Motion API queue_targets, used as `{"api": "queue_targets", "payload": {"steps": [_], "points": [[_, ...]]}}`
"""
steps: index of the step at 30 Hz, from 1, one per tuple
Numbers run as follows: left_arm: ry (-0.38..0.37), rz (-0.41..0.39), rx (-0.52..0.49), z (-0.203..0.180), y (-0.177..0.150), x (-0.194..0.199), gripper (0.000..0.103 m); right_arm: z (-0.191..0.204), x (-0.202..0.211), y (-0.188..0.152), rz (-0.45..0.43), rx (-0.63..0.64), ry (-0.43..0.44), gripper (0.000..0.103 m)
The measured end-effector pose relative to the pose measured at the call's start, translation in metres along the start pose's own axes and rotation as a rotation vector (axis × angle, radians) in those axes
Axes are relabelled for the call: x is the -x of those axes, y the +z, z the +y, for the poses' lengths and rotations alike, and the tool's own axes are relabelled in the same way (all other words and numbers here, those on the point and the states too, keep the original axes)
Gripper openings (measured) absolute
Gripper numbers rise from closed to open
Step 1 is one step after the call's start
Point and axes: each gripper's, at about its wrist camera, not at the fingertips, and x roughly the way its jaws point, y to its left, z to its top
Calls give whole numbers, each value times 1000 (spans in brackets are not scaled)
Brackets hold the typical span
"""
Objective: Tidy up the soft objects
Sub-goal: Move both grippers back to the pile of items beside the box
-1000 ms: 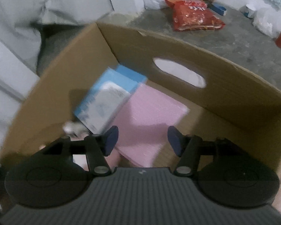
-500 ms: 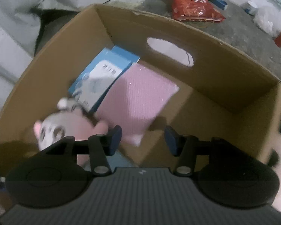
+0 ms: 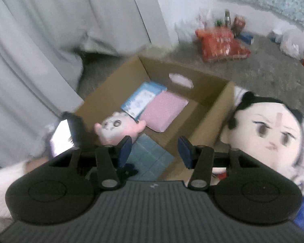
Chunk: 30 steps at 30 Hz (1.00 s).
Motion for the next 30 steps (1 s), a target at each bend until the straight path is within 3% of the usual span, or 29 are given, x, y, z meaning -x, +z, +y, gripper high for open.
{"api": "queue_targets", "payload": {"steps": [4, 7, 10, 14, 17, 19, 20, 21, 23, 26, 30], "points": [[67, -70, -8, -10, -12, 35, 25, -49, 99, -40, -222, -56, 39, 50], [98, -192, -20, -30, -27, 87, 31, -85, 156, -82, -333, -51, -85, 50], [31, -314, -3, -57, -36, 138, 36, -116, 182, -126, -369, -82, -225, 50], [-52, -431, -56, -113, -39, 171, 39, -163, 189, -189, -400, -224, -217, 51], [-167, -456, -110, -166, -33, 166, 40, -199, 177, -219, -417, -352, -167, 51], [-207, -469, -162, -199, -25, 158, 46, -224, 164, -226, -423, -426, -96, 51], [-211, -482, -193, -215, -23, 151, 54, -233, 157, -226, -402, -454, -81, 51], [-212, -493, -224, -230, -19, 142, 60, -239, 152, -224, -388, -456, -68, 53], [-222, -496, -267, -252, -17, 123, 61, -240, 140, -228, -418, -429, 22, 65], [-145, -492, -326, -276, -18, 90, 54, -243, 135, -233, -411, -452, 68, 70], [-70, -471, -342, -277, -25, 58, 50, -229, 129, -227, -376, -392, 9, 77]]}}
